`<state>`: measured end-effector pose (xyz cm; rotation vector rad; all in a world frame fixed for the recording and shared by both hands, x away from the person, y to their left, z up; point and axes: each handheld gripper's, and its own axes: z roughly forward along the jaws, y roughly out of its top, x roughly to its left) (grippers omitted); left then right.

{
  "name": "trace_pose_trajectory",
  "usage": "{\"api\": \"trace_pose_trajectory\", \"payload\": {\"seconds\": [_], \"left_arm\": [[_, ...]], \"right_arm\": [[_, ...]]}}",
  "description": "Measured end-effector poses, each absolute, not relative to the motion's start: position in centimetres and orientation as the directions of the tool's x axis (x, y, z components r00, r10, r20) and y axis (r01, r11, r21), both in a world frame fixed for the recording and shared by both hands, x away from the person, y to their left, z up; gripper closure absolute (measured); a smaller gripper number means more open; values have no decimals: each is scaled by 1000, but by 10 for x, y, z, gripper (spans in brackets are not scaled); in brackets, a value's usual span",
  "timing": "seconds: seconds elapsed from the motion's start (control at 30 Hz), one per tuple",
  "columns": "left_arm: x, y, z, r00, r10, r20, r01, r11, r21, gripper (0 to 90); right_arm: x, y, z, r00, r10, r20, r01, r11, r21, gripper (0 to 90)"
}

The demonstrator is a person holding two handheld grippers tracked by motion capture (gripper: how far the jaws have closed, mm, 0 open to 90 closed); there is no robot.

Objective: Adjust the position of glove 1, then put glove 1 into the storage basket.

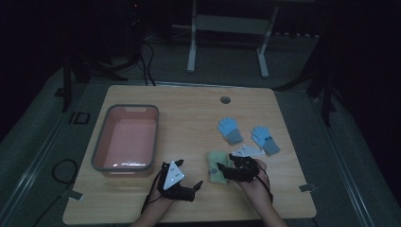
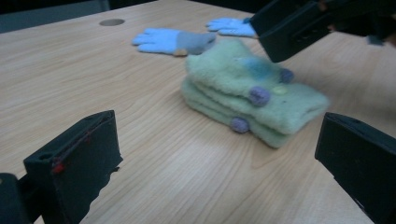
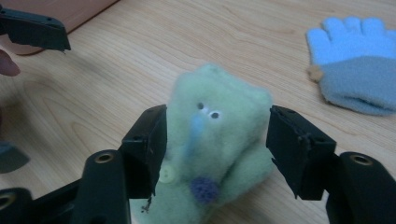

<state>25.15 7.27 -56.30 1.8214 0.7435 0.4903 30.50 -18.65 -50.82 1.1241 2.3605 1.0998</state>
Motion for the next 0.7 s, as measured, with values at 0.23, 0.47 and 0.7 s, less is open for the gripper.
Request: {"api": "trace_pose_trajectory", "payload": {"seconds": [0.23,0.47,0.7], "left_arm": [[253,66,-563,746,664,49,249,-346,904,51],[250,57,-547,822,570,-9,266,-369,891,51],[249,49,-544,880,474,22,218,-444,869,52]], "right_arm": [[316,-194,-502,-668,726,165,550,331,767,166],[323,-207,-500,-721,682,121,477,362,801,151],[335,-220,-489,-738,662,132,493,395,775,131]]}}
